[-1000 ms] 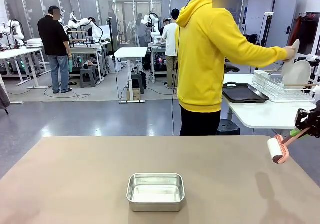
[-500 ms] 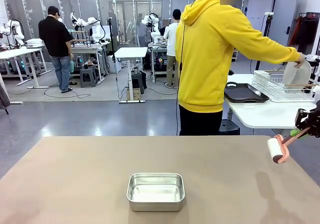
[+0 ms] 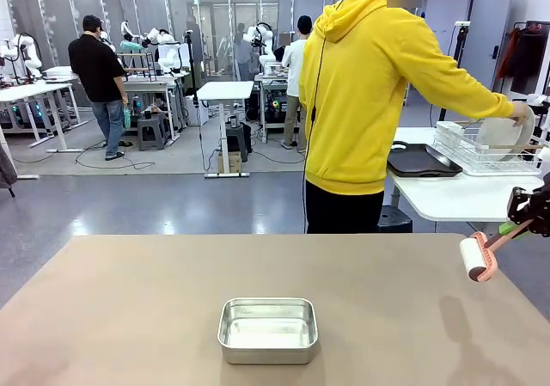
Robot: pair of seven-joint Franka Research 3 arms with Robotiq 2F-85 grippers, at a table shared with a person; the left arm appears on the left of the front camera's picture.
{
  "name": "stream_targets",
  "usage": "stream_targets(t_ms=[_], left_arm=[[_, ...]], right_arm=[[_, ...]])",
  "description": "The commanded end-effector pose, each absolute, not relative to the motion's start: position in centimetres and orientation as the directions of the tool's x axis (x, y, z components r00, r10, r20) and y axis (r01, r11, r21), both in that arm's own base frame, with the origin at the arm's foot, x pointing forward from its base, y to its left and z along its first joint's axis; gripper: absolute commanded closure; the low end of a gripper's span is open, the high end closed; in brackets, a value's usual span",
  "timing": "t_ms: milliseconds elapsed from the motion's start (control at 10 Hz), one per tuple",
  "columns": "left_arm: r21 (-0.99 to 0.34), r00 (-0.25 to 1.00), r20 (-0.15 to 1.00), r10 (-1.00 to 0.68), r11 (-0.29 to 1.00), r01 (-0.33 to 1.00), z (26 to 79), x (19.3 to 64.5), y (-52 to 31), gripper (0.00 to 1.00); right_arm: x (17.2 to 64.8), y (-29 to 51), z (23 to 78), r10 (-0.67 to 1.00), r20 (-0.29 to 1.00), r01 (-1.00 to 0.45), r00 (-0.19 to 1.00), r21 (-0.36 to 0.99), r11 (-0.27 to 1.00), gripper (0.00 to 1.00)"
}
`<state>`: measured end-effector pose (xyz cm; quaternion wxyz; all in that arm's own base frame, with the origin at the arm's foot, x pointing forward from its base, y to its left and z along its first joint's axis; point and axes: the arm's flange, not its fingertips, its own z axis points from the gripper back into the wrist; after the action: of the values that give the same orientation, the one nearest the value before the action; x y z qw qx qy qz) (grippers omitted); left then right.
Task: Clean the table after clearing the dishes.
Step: Place the Lint Roller back on top of the Airtight Container.
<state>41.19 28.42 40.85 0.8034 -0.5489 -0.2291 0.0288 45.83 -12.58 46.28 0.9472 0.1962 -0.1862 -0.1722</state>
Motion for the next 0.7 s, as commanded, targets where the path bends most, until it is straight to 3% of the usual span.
stream_targets(t_ms=[0,400,600], left_arm=[[-0.896,0.896,0.328,0.300,0.401,0.194,41.2,40.6,28.2,0.00],[-0.896,0.896,0.328,0.300,0.401,0.194,41.2,40.6,28.2,0.00],[-0.896,0.896,0.328,0.300,0.401,0.194,41.2,40.6,28.2,0.00]], right_arm=[[45.8,-12.5,46.4,-0.390,0.295,0.239,0.872,0.437,0.867,0.79],[45.8,-12.6,46.3,-0.399,0.285,0.253,0.871,0.436,0.864,0.79],[45.3,-6.5,50.6,-0.181,0.413,0.038,0.893,0.331,0.943,0.79]])
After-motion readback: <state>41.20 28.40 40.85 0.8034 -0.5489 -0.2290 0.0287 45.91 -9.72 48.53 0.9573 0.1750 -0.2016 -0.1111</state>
